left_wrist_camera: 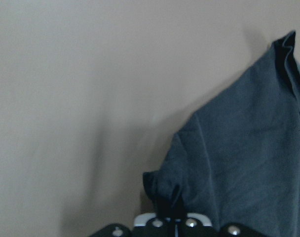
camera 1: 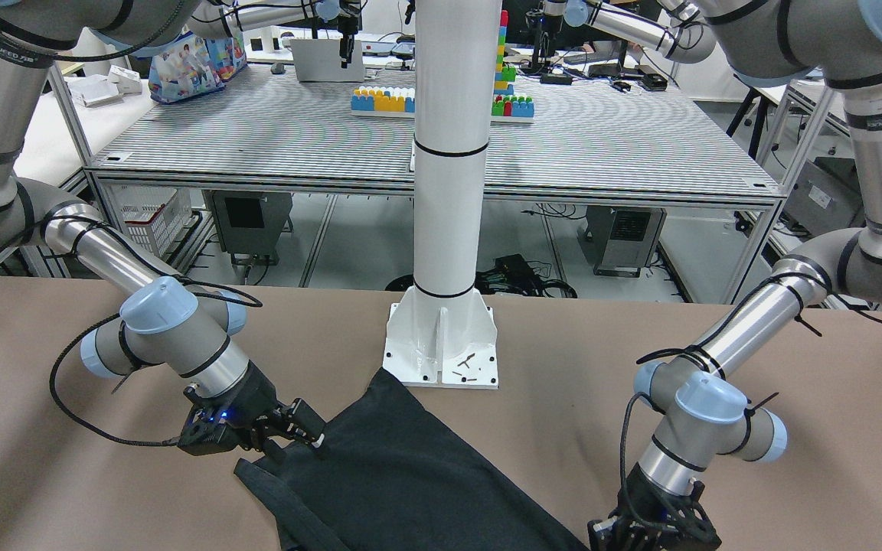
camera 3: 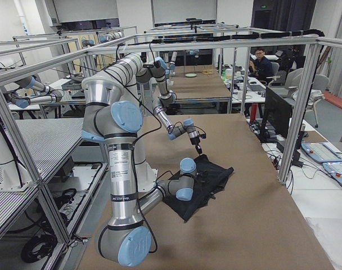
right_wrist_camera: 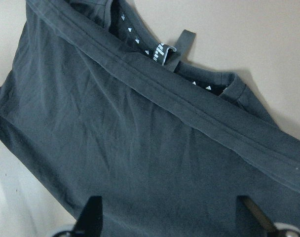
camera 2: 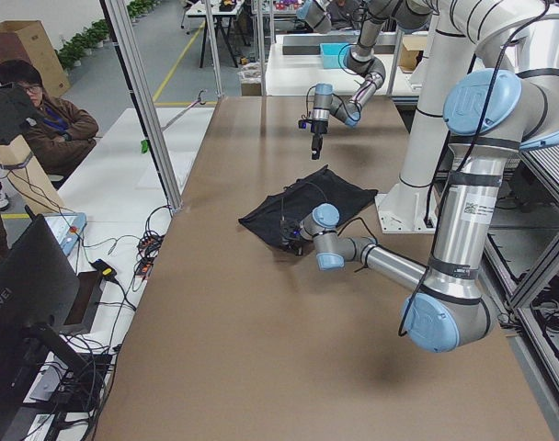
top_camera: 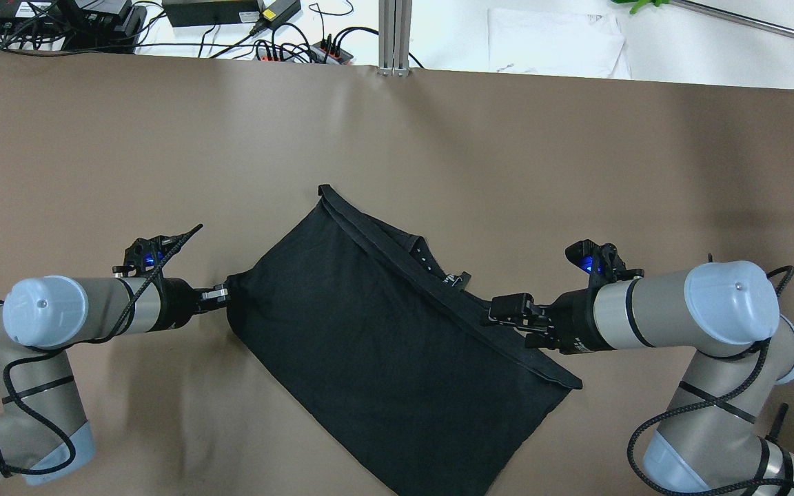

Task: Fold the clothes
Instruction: 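Grasp the opposite corner with the left gripper and pull it away from the robot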

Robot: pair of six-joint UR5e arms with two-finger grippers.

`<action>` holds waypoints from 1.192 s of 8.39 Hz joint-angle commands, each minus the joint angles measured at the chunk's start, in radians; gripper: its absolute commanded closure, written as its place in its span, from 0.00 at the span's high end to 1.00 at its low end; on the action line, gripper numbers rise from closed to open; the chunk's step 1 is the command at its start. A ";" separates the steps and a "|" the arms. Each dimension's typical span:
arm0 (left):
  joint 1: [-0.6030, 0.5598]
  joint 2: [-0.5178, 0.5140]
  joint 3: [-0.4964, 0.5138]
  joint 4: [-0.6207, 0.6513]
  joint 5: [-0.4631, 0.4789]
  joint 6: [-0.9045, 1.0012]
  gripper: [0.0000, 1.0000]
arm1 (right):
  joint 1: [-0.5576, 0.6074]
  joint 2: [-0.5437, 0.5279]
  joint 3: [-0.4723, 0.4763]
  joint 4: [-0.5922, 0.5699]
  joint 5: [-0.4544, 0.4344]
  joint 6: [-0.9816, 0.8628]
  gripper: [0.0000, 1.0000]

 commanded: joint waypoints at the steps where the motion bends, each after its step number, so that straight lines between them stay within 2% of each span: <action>1: -0.118 -0.226 0.202 0.063 -0.025 0.036 0.00 | 0.006 0.000 0.000 0.001 0.000 0.000 0.95; 4: -0.204 -0.500 0.507 0.080 -0.054 0.097 0.00 | 0.009 0.001 0.004 0.001 -0.009 0.000 0.95; 5: -0.207 -0.582 0.595 0.082 -0.048 0.102 0.00 | 0.009 -0.003 0.004 -0.001 -0.049 -0.001 0.95; 6: -0.204 -0.637 0.660 0.082 -0.042 0.102 0.00 | 0.009 -0.005 0.000 -0.002 -0.058 0.000 0.95; 8: -0.189 -0.668 0.694 0.080 0.031 0.087 0.00 | 0.011 -0.005 0.000 -0.018 -0.066 -0.001 0.95; 9: -0.175 -0.673 0.696 0.080 0.065 0.087 0.20 | 0.009 -0.003 0.000 -0.027 -0.077 -0.003 0.95; 10: -0.173 -0.673 0.697 0.080 0.079 0.100 0.90 | 0.009 0.004 0.000 -0.062 -0.080 -0.015 0.95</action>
